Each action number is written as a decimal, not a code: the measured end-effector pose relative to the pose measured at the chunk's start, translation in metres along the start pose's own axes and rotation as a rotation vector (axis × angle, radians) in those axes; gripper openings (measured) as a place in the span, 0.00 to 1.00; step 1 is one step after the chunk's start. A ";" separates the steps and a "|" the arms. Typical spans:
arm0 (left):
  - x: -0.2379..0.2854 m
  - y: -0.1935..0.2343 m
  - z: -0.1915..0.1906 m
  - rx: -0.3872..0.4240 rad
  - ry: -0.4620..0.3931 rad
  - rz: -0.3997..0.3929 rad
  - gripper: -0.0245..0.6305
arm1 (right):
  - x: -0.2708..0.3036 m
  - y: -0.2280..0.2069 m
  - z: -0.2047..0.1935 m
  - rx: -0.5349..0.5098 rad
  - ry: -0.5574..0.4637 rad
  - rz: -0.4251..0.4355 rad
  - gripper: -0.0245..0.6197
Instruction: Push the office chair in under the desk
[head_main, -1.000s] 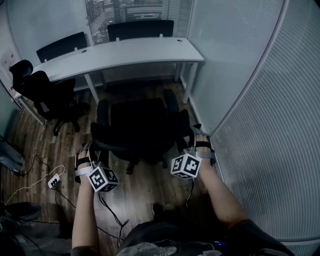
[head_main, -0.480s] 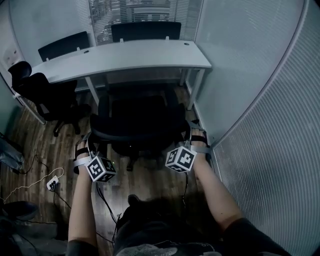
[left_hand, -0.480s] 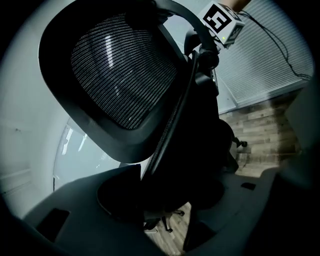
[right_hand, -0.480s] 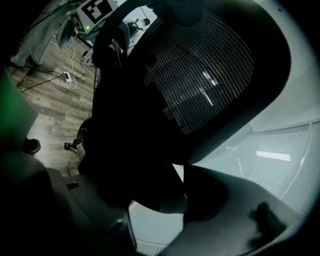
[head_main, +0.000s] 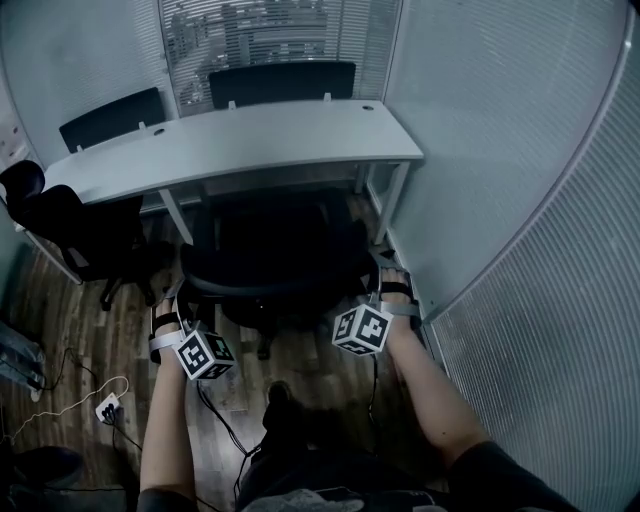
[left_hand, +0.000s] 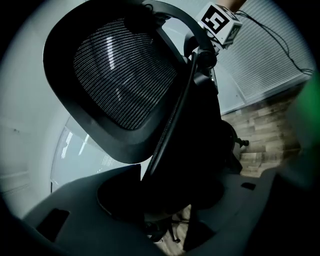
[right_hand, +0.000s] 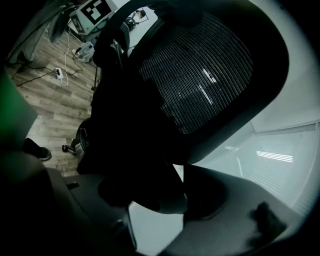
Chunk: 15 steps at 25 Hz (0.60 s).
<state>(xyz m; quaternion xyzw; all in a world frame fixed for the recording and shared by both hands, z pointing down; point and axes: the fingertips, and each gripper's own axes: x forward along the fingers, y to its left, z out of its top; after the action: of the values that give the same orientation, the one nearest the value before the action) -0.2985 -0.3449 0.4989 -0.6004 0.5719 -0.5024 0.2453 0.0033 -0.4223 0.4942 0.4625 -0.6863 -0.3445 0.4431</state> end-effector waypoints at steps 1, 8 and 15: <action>0.012 0.004 -0.002 0.001 -0.003 0.004 0.41 | 0.011 -0.002 0.004 0.001 0.002 -0.003 0.46; 0.096 0.035 -0.002 0.003 -0.029 0.018 0.41 | 0.094 -0.020 0.022 -0.005 0.061 0.007 0.46; 0.163 0.062 -0.010 0.017 -0.045 0.018 0.41 | 0.163 -0.029 0.043 -0.008 0.099 0.004 0.46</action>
<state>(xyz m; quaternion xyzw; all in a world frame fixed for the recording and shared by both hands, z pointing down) -0.3606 -0.5088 0.5011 -0.6044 0.5672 -0.4912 0.2677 -0.0563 -0.5824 0.5003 0.4756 -0.6632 -0.3232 0.4791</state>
